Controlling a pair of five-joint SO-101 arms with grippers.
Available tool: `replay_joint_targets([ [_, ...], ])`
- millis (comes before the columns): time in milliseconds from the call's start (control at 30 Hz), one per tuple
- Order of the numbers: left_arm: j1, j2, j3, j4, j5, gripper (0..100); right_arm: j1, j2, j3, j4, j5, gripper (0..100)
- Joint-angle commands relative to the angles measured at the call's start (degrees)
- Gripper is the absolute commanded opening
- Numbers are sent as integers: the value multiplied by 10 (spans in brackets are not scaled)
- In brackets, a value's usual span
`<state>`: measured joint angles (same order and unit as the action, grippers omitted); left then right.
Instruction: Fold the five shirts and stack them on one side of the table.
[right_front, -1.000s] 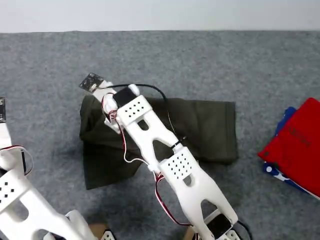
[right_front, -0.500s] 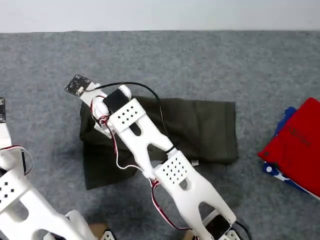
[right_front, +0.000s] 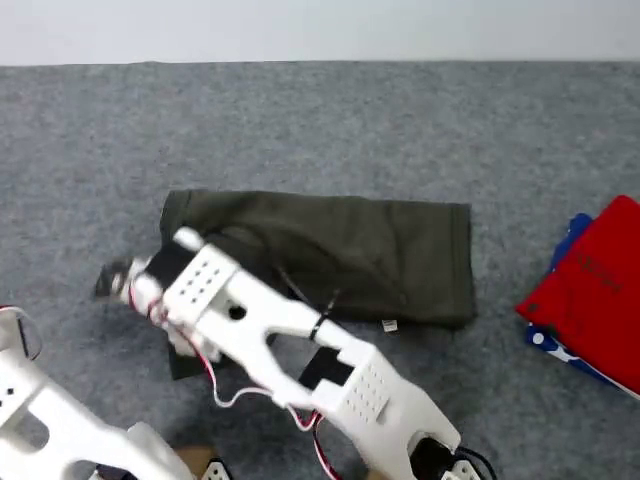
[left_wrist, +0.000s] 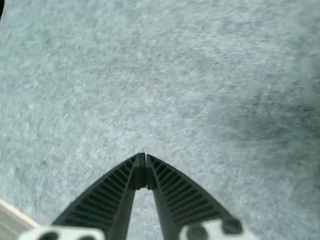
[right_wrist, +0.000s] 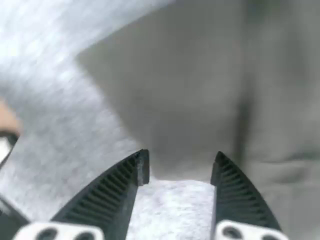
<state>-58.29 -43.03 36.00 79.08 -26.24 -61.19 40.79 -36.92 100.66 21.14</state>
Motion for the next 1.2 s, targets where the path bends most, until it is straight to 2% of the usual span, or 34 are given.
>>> replay_joint_targets([
  [0,-27,-11,-1,-11,-23,13,-18,-26,7,4,32,218],
  [500,-43,-11,6,-20,-33,23,-37,91,5,-58,189,214],
  [567,-43,-11,6,-20,-33,23,-36,103,5,-64,200,180],
  [700,-43,-11,6,-20,-33,23,-26,101,-30,-63,198,17],
  [733,-43,-11,6,-20,-33,23,-20,99,-37,-63,198,5],
  [1167,-40,-12,7,-20,-33,23,82,99,-198,-48,178,10],
])
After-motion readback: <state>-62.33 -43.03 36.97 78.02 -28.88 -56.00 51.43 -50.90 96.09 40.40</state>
